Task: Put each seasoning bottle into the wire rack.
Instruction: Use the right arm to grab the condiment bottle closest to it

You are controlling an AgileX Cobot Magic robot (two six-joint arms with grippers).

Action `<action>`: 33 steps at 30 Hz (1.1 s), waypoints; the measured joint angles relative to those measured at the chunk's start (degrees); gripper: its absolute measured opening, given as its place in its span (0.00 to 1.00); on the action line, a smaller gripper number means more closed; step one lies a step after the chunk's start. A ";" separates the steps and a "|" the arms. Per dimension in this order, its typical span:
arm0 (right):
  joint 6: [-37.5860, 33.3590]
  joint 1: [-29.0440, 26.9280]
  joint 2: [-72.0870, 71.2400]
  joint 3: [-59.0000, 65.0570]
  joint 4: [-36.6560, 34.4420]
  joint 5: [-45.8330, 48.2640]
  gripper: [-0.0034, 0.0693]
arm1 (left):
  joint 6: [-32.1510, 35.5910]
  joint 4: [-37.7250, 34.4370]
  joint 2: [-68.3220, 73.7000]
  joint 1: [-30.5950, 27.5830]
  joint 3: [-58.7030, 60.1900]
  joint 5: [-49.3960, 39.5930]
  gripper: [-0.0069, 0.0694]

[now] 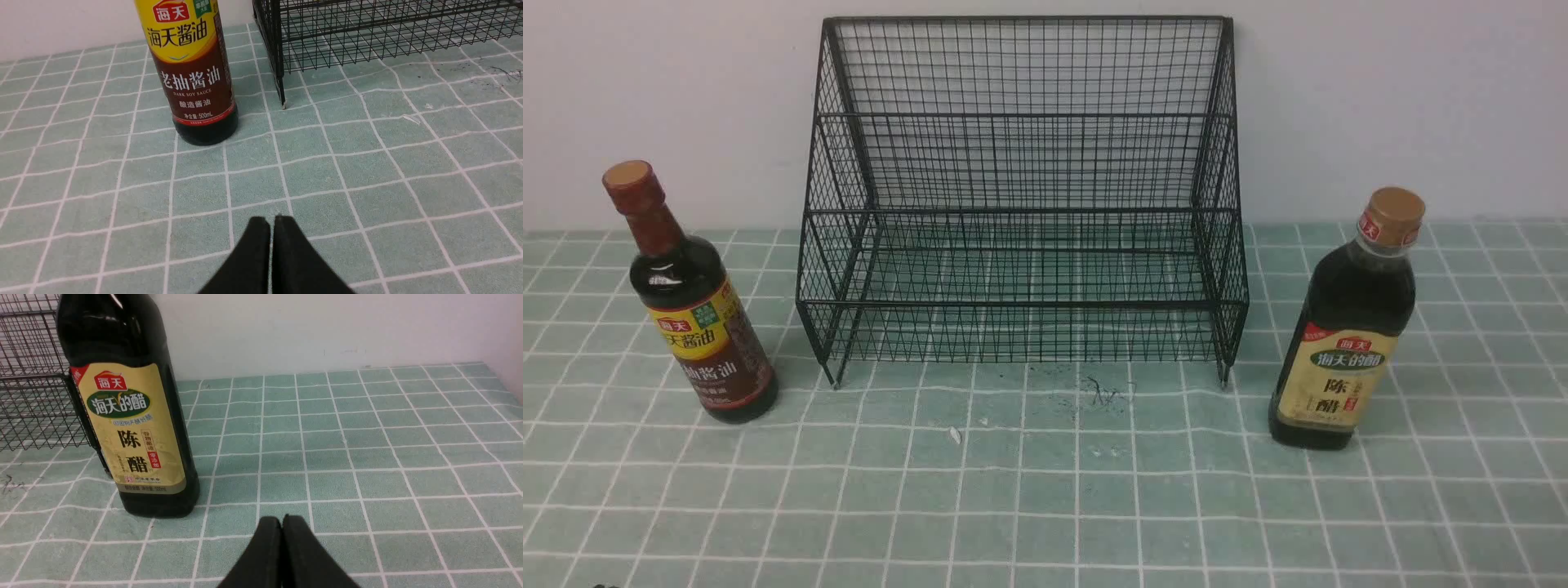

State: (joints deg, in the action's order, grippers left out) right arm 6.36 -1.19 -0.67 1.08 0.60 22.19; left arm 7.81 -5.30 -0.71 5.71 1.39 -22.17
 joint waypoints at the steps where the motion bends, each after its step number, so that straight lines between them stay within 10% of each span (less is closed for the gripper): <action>1: 0.00 0.00 0.00 0.00 0.00 0.00 0.03 | 0.00 0.00 0.00 0.00 0.00 0.00 0.08; 26: 0.00 0.00 0.00 0.00 0.00 0.00 0.03 | 0.00 0.00 0.00 0.00 0.00 0.00 0.08; 33: 7.86 0.70 0.00 0.55 -17.91 -14.53 0.03 | 0.00 0.00 0.00 0.00 0.00 0.00 0.08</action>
State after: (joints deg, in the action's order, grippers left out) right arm 14.23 -0.49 -0.67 1.63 -17.31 7.66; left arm 7.81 -5.30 -0.71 5.71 1.39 -22.17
